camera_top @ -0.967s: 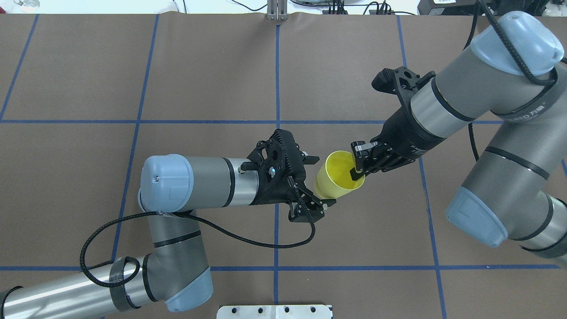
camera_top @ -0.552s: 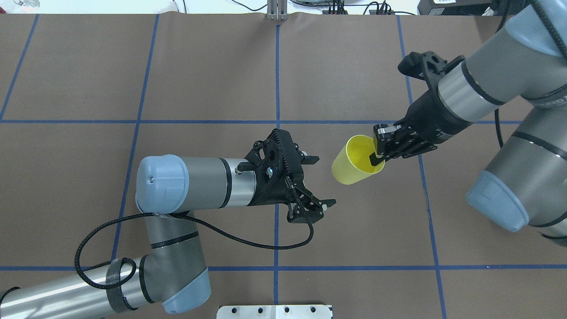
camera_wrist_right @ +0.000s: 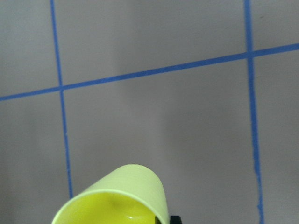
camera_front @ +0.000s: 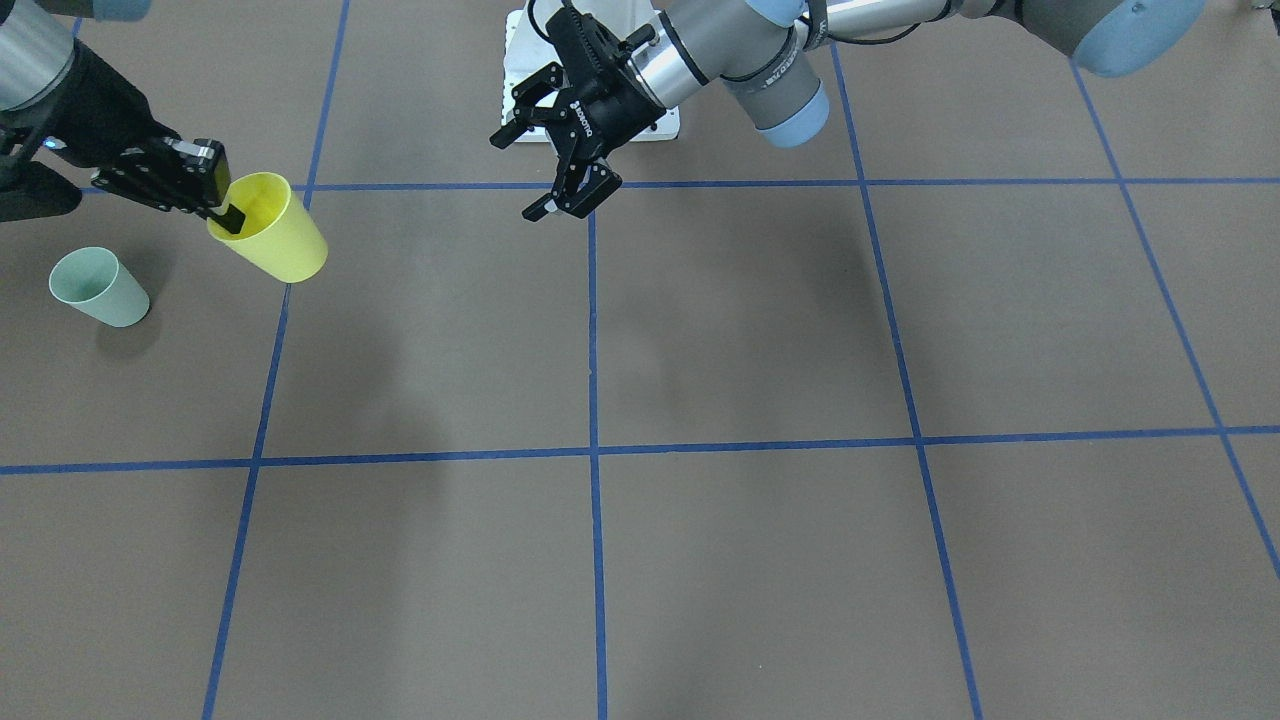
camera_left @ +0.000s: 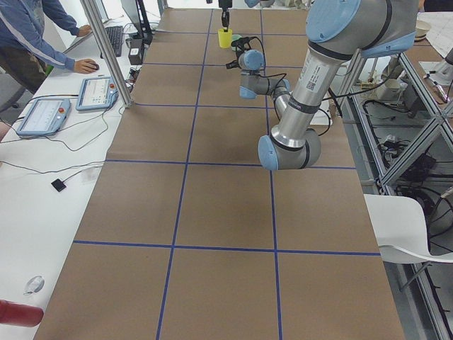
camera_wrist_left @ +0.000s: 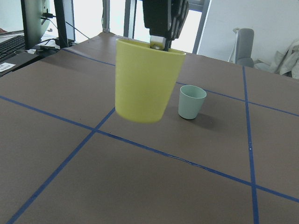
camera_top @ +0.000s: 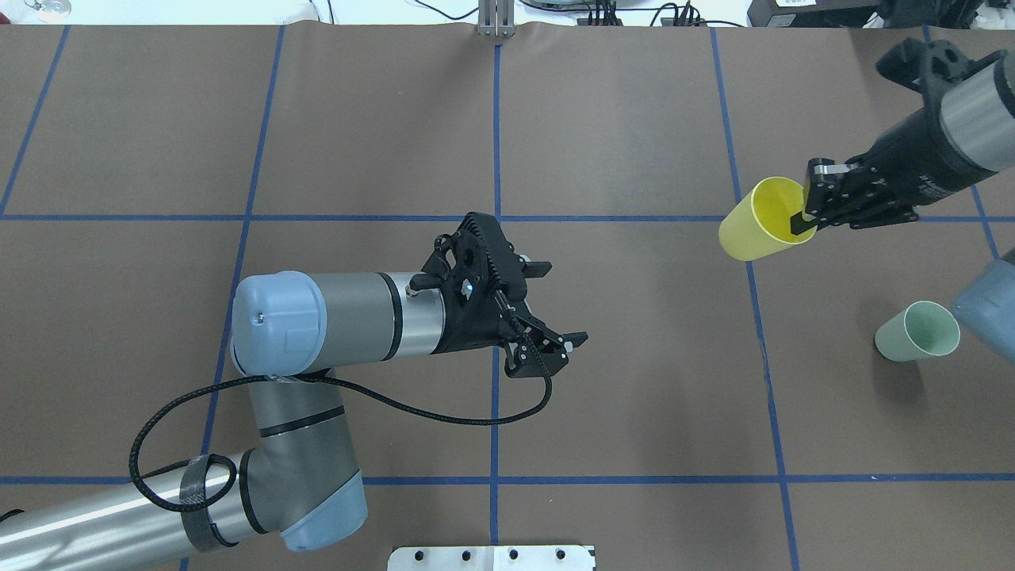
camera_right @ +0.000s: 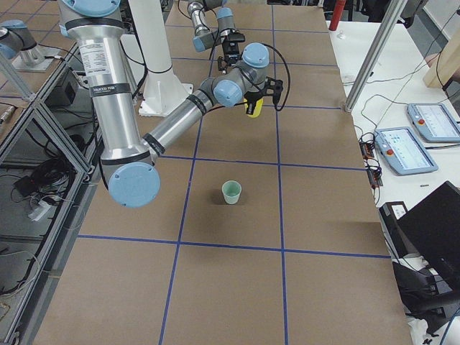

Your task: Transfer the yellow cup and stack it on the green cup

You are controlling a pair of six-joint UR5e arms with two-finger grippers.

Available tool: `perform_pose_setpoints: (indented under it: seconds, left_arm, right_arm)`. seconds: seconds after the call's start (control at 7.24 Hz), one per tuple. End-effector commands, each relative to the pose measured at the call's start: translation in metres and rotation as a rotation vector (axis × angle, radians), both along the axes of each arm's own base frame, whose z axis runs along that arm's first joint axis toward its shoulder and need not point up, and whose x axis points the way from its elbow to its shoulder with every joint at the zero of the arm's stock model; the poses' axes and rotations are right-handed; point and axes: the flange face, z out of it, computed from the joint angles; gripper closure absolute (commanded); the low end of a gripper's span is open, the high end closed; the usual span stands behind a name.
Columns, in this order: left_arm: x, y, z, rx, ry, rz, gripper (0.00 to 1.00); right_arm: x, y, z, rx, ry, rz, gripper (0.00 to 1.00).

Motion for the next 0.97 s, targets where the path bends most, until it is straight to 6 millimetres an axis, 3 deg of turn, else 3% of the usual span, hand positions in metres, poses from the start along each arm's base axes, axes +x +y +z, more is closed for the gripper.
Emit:
perform_pose_setpoints:
  seconds: [0.0,0.14,0.41,0.55,0.83]
  left_arm:
    - [0.002,-0.007,0.008,-0.022,-0.017,-0.049,0.01]
    - [0.002,-0.010,0.010,-0.025,-0.022,-0.057,0.01]
    - [0.002,-0.010,0.010,-0.028,-0.022,-0.070,0.01]
    - [0.002,-0.010,0.010,-0.028,-0.022,-0.070,0.01]
    - [0.002,-0.010,0.010,-0.028,-0.022,-0.070,0.01]
  right_arm:
    - [0.046,0.004,0.068,-0.062,0.108,0.085,1.00]
    - [0.062,0.015,0.101,-0.060,0.147,0.059,1.00]
    - [0.076,0.034,0.147,-0.085,0.210,0.032,1.00]
    - [0.098,0.042,0.175,-0.081,0.229,0.009,1.00]
    - [0.097,0.043,0.211,-0.128,0.247,-0.018,1.00]
